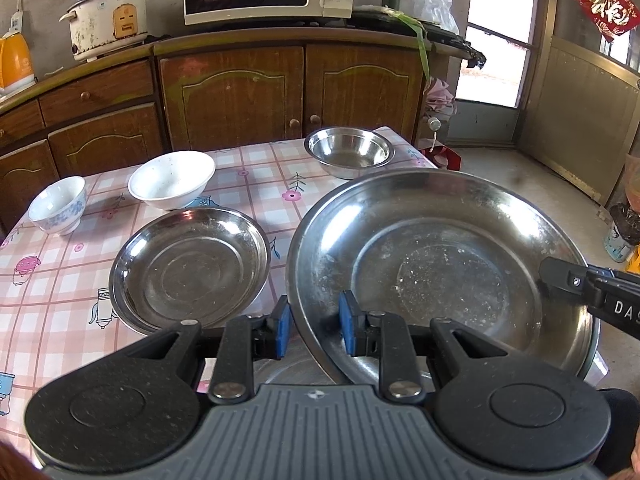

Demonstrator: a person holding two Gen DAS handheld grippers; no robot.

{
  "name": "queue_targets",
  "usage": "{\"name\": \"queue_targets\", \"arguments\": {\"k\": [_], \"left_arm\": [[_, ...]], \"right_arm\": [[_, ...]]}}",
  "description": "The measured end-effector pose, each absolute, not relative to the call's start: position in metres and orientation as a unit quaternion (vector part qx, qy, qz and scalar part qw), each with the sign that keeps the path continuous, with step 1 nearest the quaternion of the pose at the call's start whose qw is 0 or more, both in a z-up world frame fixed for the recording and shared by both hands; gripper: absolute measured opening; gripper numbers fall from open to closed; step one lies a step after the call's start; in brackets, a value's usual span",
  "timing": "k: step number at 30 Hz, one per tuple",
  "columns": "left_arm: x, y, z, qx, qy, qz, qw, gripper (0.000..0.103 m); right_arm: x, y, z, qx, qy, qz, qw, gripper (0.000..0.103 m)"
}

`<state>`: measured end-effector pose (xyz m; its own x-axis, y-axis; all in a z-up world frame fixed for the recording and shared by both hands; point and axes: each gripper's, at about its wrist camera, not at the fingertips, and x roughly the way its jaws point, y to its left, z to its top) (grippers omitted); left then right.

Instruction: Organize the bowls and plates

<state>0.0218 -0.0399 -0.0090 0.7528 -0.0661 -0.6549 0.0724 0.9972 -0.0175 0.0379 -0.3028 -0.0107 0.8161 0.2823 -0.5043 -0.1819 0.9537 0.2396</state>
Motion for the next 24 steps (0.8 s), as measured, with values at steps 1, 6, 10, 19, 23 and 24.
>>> {"name": "queue_targets", "arguments": {"k": [1, 6, 10, 19, 23, 24], "left_arm": [[0.021, -0.039, -0.009, 0.004, 0.349, -0.036, 0.936, 0.025], [0.019, -0.035, -0.01, 0.003, 0.351, -0.034, 0.936, 0.025], [0.017, -0.033, -0.01, 0.003, 0.352, -0.031, 0.936, 0.025], [0.014, -0.027, -0.012, 0.002, 0.354, -0.026, 0.935, 0.025], [0.013, -0.023, -0.013, 0.002, 0.357, -0.023, 0.934, 0.025], [0.012, -0.022, -0.013, 0.001, 0.358, -0.022, 0.934, 0.025]], "right_arm": [[0.038, -0.302, -0.011, 0.09, 0.278, 0.123, 0.948, 0.022], [0.038, -0.3, -0.012, 0.087, 0.28, 0.128, 0.947, 0.022], [0.038, -0.298, -0.013, 0.085, 0.282, 0.132, 0.947, 0.022], [0.038, -0.293, -0.016, 0.079, 0.287, 0.139, 0.944, 0.022], [0.037, -0.289, -0.017, 0.076, 0.291, 0.143, 0.943, 0.022], [0.037, -0.288, -0.018, 0.076, 0.292, 0.144, 0.943, 0.022]]}}
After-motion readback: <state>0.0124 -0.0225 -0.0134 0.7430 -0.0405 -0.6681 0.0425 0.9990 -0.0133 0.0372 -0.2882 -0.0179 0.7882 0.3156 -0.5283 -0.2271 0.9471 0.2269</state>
